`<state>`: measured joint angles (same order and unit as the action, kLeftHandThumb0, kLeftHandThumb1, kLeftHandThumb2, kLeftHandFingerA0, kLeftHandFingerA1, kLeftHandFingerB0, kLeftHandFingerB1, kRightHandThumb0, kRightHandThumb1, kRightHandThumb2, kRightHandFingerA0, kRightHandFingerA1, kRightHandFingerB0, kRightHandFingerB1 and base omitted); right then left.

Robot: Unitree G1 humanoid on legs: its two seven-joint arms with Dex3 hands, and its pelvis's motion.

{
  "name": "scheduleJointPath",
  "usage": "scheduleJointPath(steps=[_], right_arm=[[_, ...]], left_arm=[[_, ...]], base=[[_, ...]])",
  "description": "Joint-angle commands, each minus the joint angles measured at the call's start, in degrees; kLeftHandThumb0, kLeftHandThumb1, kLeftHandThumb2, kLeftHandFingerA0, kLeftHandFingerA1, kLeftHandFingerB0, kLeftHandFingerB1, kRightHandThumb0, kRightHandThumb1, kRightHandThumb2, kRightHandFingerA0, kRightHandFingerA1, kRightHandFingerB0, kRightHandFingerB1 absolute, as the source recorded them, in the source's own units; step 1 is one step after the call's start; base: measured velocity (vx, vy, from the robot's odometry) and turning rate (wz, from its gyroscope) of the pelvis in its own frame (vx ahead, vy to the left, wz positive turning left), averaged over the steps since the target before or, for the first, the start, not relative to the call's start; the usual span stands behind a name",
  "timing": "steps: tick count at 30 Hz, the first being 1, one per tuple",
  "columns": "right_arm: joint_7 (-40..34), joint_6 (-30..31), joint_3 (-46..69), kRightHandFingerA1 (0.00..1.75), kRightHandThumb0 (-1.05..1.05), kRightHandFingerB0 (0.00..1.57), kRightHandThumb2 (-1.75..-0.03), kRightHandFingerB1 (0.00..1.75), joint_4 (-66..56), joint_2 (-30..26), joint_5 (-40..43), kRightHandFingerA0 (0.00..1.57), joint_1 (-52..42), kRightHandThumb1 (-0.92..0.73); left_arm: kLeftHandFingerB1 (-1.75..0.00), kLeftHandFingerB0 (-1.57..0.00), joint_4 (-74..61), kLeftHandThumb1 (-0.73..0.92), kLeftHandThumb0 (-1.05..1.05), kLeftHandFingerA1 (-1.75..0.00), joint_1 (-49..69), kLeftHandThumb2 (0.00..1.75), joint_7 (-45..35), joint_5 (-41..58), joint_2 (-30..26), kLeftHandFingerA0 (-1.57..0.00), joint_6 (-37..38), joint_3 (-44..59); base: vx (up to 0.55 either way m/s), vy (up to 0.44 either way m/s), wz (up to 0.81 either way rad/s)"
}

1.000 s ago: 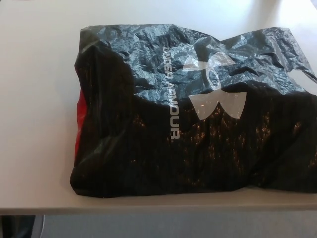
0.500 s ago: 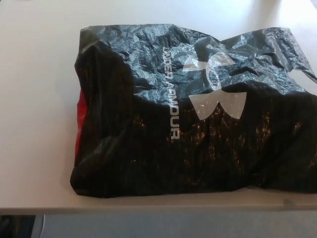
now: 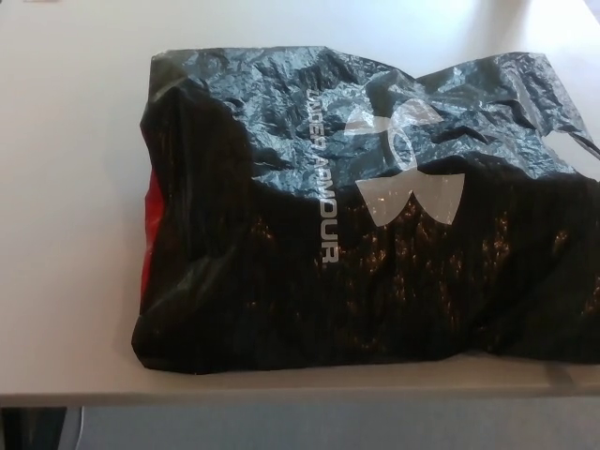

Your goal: A plastic bag is kept in the middle of the desk and the robot uses both its hands to grab the bag from the left and right and brings its hands close together to compress the bag

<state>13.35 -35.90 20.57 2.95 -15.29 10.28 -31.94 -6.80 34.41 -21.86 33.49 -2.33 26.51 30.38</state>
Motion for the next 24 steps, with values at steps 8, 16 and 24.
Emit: scheduleJointPath(steps=[8,16,24], right_arm=[[-5.58,2.15,10.69,0.43,-0.82,0.09,-1.10,0.39,6.17,-2.22,0.25,0.04,7.12,-0.79],[-6.22,7.42,18.86,0.38,-0.79,0.13,-1.05,0.41,-11.11,-0.79,9.24,0.00,1.65,-0.74],[-11.55,13.79,27.60,0.43,-0.78,0.08,-1.06,0.44,-16.07,-6.19,10.24,0.00,9.44,-0.74]], left_arm=[[-0.34,-0.28,9.40,0.91,-0.63,-0.40,-8.00,0.67,1.33,4.59,-8.68,-0.31,-1.56,12.14],[-0.33,-0.26,-4.83,0.90,-0.71,-0.39,-3.42,0.67,5.26,7.47,-8.61,-0.25,-3.23,18.87],[-0.35,-0.31,-8.79,0.90,-0.71,-0.44,-9.64,0.67,13.75,11.17,-16.52,-0.30,-6.86,28.03]], base=[[0.00,0.000,0.00],[0.00,0.000,0.00],[0.00,0.000,0.00]])
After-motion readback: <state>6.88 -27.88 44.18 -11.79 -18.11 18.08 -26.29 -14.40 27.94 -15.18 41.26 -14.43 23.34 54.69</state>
